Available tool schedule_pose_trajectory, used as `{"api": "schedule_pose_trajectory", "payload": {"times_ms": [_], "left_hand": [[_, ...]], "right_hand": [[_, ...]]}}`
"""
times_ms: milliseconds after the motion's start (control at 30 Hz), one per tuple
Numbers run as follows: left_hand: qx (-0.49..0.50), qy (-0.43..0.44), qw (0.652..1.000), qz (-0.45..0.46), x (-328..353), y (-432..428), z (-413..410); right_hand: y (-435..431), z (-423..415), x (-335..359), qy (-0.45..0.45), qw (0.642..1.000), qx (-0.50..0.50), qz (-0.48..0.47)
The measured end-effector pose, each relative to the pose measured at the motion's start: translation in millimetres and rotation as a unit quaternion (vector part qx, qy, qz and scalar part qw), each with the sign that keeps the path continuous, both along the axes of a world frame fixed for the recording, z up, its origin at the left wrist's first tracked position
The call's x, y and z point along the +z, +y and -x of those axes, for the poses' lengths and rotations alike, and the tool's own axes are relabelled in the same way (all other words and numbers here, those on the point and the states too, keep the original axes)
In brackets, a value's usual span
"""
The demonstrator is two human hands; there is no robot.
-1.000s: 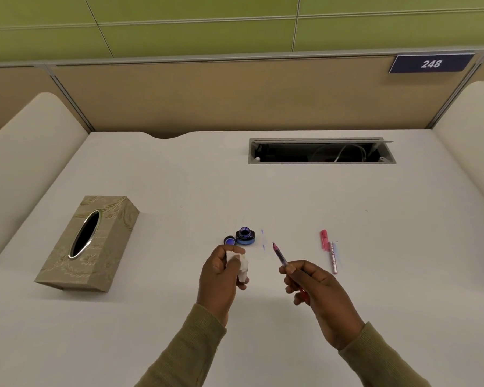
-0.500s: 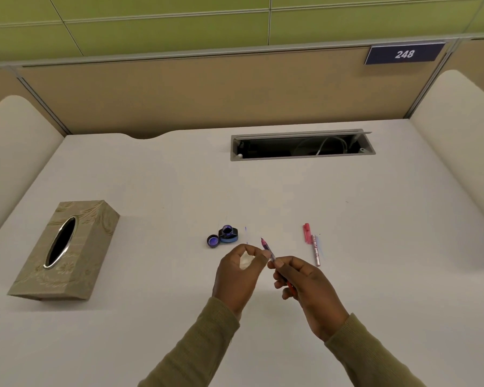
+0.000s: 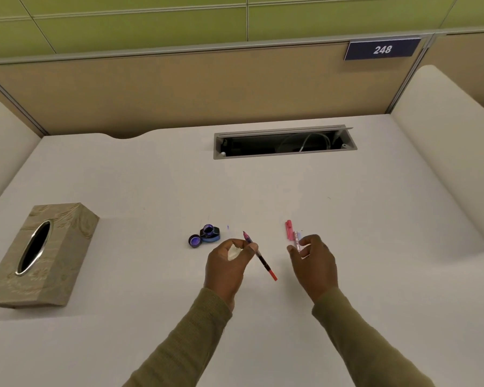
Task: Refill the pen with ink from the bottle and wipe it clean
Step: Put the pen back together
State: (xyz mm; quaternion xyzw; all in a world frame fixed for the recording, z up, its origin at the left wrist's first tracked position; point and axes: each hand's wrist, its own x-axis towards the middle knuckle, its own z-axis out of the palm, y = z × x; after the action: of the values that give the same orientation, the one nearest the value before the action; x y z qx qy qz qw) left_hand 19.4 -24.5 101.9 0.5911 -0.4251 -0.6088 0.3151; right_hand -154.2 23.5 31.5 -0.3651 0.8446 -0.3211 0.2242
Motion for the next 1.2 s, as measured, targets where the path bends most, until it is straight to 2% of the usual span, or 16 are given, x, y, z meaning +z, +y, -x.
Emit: {"api": "schedule_pose_trajectory", "payload": {"times_ms": [133,433,533,633,700,900,1200], "left_hand": [[0.003,-0.008,1.0,0.001,-0.5,0.2,5.7],[0.017,-0.016,1.0,0.001,2.7,-0.4,12.7],[0.03,-0.005,1.0,0.002,3.0,-3.3,14.6],[0.054,0.028,0.998,0.007,5.3,-7.0,15.2],[0.062,0.036,0.997,0.01,9.7,-9.9,16.3],[0.078,0.041,0.996,0.034,18.6,-15.7,18.2],[0.081,0.05,0.994,0.049,18.4,-10.4,23.3]], "right_hand": [[-12.2,13.9,-27.0,0.047,0.995,0.019,-0.085],[-0.4,29.8,-23.3,0.09,0.984,0.023,-0.149],[22.6,35.4,-15.6,0.069,0.993,0.041,-0.086],[44.8,29.5,-4.0,0.029,0.991,0.124,0.043],[55.1,20.8,6.2,0.012,0.981,0.172,0.091],[61.6,9.8,18.1,0.02,0.965,0.219,0.144],[53.9,14.5,26.0,0.016,0.959,0.23,0.167]]}}
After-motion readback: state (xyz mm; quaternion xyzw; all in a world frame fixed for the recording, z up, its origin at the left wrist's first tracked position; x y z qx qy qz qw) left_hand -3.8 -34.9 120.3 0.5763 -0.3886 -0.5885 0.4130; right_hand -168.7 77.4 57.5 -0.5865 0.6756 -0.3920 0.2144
